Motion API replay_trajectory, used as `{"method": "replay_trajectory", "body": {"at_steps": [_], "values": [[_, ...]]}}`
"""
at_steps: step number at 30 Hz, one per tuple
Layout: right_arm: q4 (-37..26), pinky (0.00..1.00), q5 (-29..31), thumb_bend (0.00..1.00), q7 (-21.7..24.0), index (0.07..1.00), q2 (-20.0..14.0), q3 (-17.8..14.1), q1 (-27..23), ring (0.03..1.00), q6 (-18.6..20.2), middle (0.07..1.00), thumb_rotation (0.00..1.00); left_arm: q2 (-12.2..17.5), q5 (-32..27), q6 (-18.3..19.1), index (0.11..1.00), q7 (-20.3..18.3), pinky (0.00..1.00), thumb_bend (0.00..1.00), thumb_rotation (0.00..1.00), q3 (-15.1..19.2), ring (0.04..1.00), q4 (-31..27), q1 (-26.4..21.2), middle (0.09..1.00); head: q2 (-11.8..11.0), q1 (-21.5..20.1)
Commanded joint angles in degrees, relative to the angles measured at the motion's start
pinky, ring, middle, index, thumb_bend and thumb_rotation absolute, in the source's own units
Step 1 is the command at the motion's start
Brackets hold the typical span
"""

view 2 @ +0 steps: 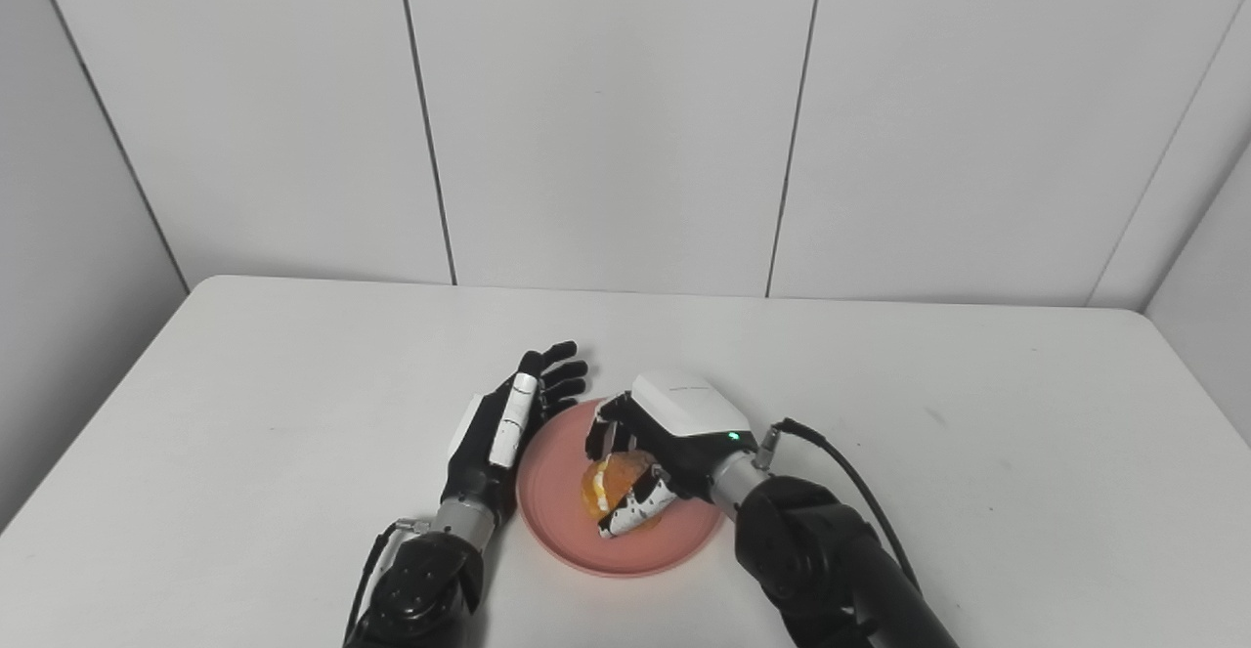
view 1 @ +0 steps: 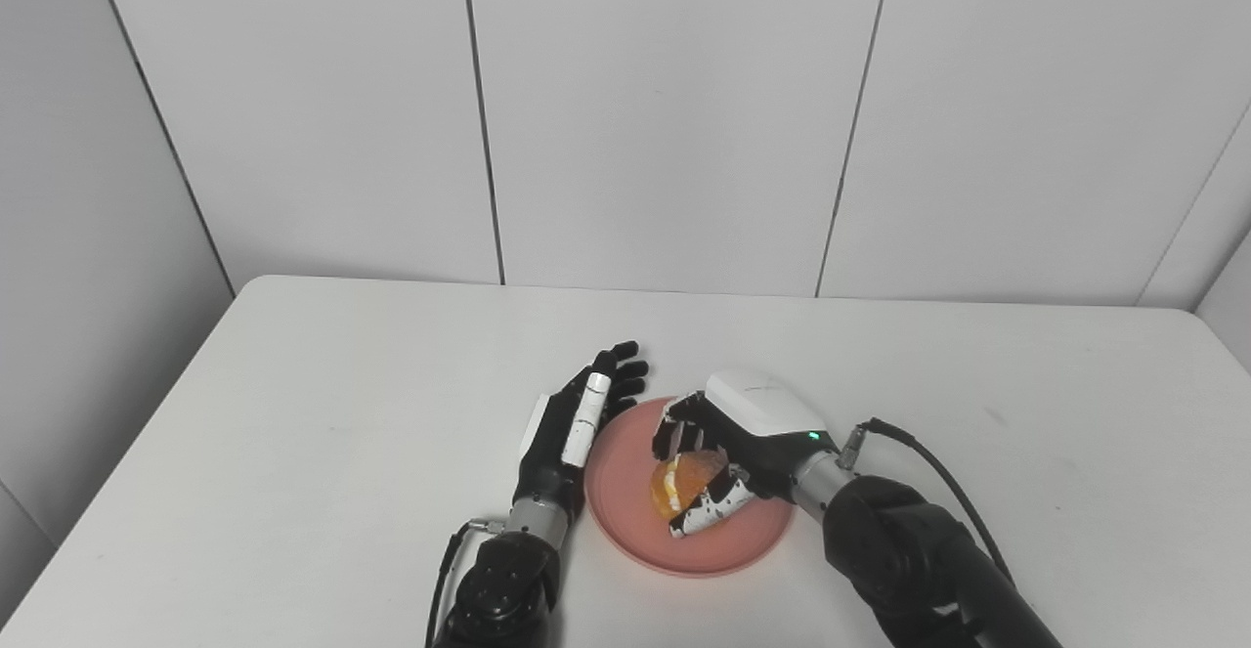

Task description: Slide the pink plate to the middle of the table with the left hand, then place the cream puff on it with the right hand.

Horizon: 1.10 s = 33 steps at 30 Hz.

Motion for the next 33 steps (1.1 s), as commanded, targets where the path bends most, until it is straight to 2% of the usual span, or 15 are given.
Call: {"method": "replay_trajectory", "body": {"at_steps": [1, 4, 9, 12, 13, 15, 16, 17, 19, 23, 29, 33], "values": [[-0.42, 0.27, 0.40, 0.51, -1.97, 0.529, 0.42, -0.14, -3.31, 0.380, -3.11, 0.457, 0.00, -2.02, 0.62, 4.17, 0.780, -1.35, 0.81, 0.74, 0.97, -1.72, 0.819, 3.73, 1.91, 0.808, 0.05, 0.16], [0.14, 0.29, 0.76, 0.52, -2.09, 0.529, 0.29, -0.20, -3.54, 0.386, -3.76, 0.467, 0.00, -2.14, 0.44, 3.90, 0.783, -1.55, 0.82, 0.73, 0.97, -1.77, 0.830, 4.24, 1.67, 0.815, 0.07, 0.34], [0.22, 0.40, 2.31, 0.52, -2.87, 0.500, 0.05, -1.01, -3.25, 0.437, -4.78, 0.500, 0.00, -1.92, 0.62, 4.09, 0.804, -1.84, 0.83, 0.74, 0.98, -2.25, 0.844, 4.61, 1.44, 0.830, 0.11, 0.38], [-0.28, 0.45, 2.84, 0.53, -2.86, 0.488, -0.27, -1.21, -3.02, 0.522, -4.70, 0.506, 0.00, -1.92, 0.52, 4.51, 0.807, -1.76, 0.84, 0.74, 0.98, -2.24, 0.851, 4.60, 1.43, 0.836, 0.13, 0.35], [-0.52, 0.47, 3.03, 0.52, -2.59, 0.491, -0.35, -1.28, -2.96, 0.552, -4.42, 0.582, 0.08, -1.94, 0.47, 4.52, 0.813, -1.75, 0.84, 0.74, 0.97, -2.24, 0.857, 4.55, 1.45, 0.842, 0.12, 0.43], [-1.25, 0.50, 3.38, 0.52, -1.90, 0.494, -0.50, -1.41, -2.83, 0.584, -3.72, 0.642, 0.12, -1.95, 0.42, 4.49, 0.817, -1.74, 0.83, 0.75, 0.97, -2.22, 0.865, 4.50, 1.48, 0.850, 0.13, 0.47], [-1.79, 0.52, 3.59, 0.80, -1.41, 0.597, -0.61, -1.48, -2.75, 0.629, -3.30, 0.697, 0.13, -1.91, 0.53, 4.48, 0.810, -1.70, 0.82, 0.75, 0.97, -2.28, 0.882, 4.49, 1.49, 0.871, 0.17, 0.46], [-2.35, 0.53, 3.78, 0.90, -0.99, 0.641, -0.72, -1.55, -2.68, 0.657, -3.02, 0.726, 0.15, -1.89, 0.61, 4.58, 0.807, -1.63, 0.81, 0.75, 0.97, -2.30, 0.889, 4.47, 1.48, 0.881, 0.17, 0.46], [-3.14, 0.57, 3.89, 0.99, -0.38, 0.704, -1.00, -1.58, -2.65, 0.728, -2.82, 0.789, 0.20, -1.86, 0.58, 4.77, 0.806, -1.64, 0.81, 0.77, 0.97, -2.30, 0.908, 4.34, 1.49, 0.897, 0.23, 0.36], [-3.81, 0.65, 3.24, 1.00, 0.25, 0.730, -1.66, -1.30, -2.88, 0.792, -3.01, 0.835, 0.23, -1.78, 0.43, 4.63, 0.813, -1.87, 0.80, 0.76, 0.97, -2.30, 0.912, 4.36, 1.47, 0.895, 0.28, 0.20], [-6.21, 0.74, 3.75, 1.00, 1.39, 0.745, -3.03, -2.04, -2.16, 0.826, -2.90, 0.854, 0.26, -1.51, 0.67, 4.93, 0.792, -1.89, 0.78, 0.76, 0.98, -2.54, 0.873, 4.00, 1.62, 0.862, 0.37, -0.05], [-9.85, 0.72, 3.69, 1.00, 2.40, 0.747, -4.50, -3.30, -0.72, 0.846, -1.66, 0.860, 0.27, -1.63, 0.78, 5.64, 0.784, -1.57, 0.80, 0.76, 0.98, -2.33, 0.895, 3.30, 1.95, 0.877, 0.45, -0.32]]}}
